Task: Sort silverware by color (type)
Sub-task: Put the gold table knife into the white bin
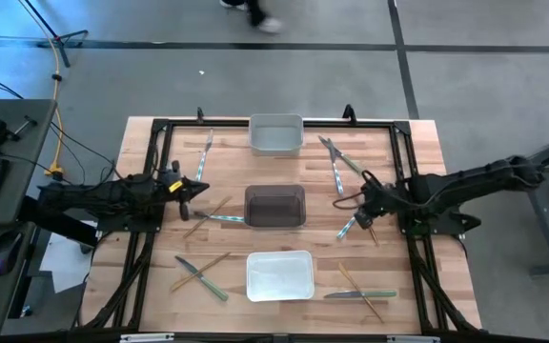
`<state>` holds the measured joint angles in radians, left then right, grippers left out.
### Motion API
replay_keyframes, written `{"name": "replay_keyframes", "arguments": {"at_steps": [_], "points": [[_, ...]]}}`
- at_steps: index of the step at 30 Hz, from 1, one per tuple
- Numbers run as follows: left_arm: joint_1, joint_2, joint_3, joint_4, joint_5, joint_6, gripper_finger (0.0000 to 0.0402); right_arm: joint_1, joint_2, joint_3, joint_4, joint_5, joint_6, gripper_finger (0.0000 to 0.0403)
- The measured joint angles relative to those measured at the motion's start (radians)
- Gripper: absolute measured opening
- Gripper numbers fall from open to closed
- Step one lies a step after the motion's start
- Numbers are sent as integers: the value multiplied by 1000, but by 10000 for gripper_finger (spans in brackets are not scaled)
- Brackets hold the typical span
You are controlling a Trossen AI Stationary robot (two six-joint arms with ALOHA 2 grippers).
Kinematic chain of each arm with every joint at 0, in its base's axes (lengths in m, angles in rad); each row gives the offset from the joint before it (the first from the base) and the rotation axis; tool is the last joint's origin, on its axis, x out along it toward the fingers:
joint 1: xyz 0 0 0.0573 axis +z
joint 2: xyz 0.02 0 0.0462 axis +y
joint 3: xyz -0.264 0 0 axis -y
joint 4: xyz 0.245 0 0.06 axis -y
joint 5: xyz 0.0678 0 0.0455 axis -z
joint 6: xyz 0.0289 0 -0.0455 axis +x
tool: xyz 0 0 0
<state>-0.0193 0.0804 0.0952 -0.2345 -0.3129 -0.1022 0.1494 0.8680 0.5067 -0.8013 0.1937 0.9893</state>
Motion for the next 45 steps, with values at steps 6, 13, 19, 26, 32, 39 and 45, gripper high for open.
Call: {"name": "replay_keyframes", "arguments": {"at_steps": [6,13,19,26,32,39,45], "points": [[-13,58,0,-1,21,-6,0,56,88,13,-57,-14,142,61],[-29,116,0,-1,24,-19,0,33,246,13,-56,-65,180,112],[-30,140,0,1,24,-19,0,-12,355,13,-30,-67,171,106],[-30,141,0,0,23,-19,0,-72,423,17,34,-99,88,84],[-29,141,0,0,23,-18,0,-111,467,19,32,-125,83,68],[-29,140,0,0,22,-9,0,-109,462,16,39,-133,83,43],[-29,140,0,0,22,-17,0,-109,462,16,39,-137,74,13]]}}
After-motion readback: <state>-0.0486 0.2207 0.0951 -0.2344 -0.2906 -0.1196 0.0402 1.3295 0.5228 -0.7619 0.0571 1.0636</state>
